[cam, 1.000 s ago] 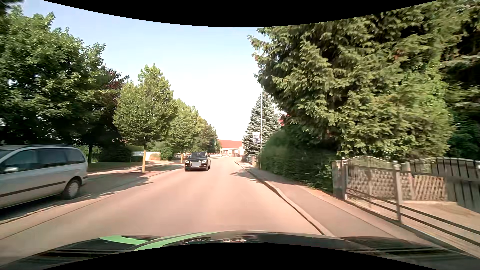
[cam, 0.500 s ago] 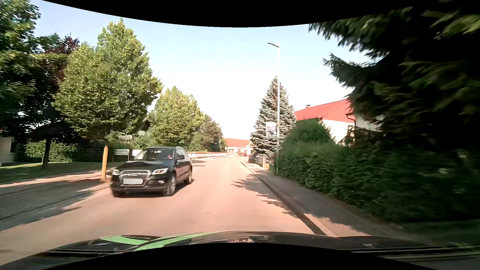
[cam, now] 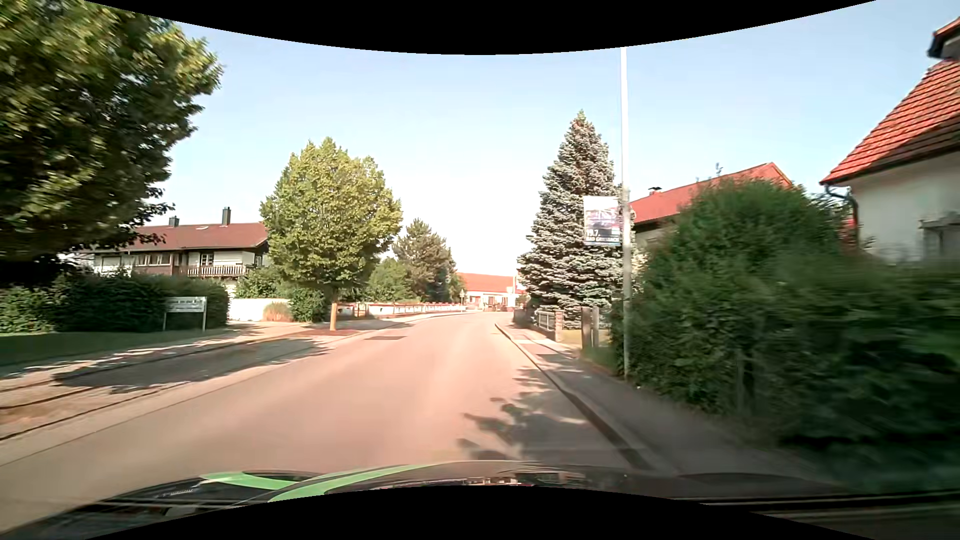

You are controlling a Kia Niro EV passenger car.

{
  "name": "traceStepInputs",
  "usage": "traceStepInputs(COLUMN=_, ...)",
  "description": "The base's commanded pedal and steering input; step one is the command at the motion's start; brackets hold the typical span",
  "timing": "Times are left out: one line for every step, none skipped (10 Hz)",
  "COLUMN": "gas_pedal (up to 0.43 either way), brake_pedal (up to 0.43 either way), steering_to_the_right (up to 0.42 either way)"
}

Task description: Follow the waypoints while adhering to traffic rules and regulations

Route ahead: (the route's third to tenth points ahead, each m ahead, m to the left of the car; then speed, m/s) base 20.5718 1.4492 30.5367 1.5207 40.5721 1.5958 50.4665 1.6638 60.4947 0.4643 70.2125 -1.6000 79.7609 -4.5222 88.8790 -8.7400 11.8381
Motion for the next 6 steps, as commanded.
traceStepInputs(gas_pedal=0.098, brake_pedal=0.000, steering_to_the_right=-0.022)
traceStepInputs(gas_pedal=0.098, brake_pedal=0.000, steering_to_the_right=-0.019)
traceStepInputs(gas_pedal=0.098, brake_pedal=0.000, steering_to_the_right=-0.016)
traceStepInputs(gas_pedal=0.098, brake_pedal=0.000, steering_to_the_right=-0.012)
traceStepInputs(gas_pedal=0.098, brake_pedal=0.000, steering_to_the_right=-0.010)
traceStepInputs(gas_pedal=0.098, brake_pedal=0.000, steering_to_the_right=-0.010)
